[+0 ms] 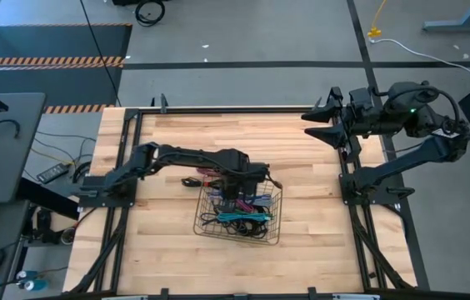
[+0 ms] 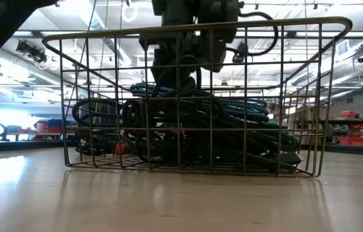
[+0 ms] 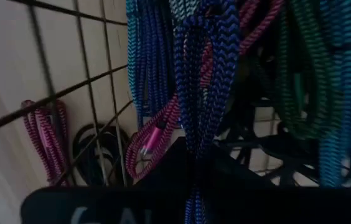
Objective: Pick and place USB-C Cables
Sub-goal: Put the purple charger cable into the wire basket
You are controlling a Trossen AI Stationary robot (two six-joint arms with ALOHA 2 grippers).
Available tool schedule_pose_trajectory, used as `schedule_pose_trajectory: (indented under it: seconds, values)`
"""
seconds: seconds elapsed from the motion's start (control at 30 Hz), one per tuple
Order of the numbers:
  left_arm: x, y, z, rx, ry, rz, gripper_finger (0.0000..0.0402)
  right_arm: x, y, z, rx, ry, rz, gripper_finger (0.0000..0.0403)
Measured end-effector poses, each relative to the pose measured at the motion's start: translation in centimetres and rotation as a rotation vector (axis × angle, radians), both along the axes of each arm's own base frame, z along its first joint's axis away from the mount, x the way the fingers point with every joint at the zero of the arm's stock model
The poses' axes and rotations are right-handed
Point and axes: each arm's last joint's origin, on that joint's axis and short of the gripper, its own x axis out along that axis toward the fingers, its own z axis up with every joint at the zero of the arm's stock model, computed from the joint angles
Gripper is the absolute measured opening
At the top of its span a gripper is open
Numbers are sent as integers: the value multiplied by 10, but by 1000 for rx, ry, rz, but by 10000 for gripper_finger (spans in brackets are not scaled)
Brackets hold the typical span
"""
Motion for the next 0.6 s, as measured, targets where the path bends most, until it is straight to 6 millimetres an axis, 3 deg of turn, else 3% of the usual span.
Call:
schedule_pose_trajectory:
  seconds: [0.5,0.6]
  values:
    - [4,-3,-4,2,-23,-28,25,0,0,0,0,5,0,195]
    - [3,-4,-3,2,-24,-29,61,0,0,0,0,5,0,195]
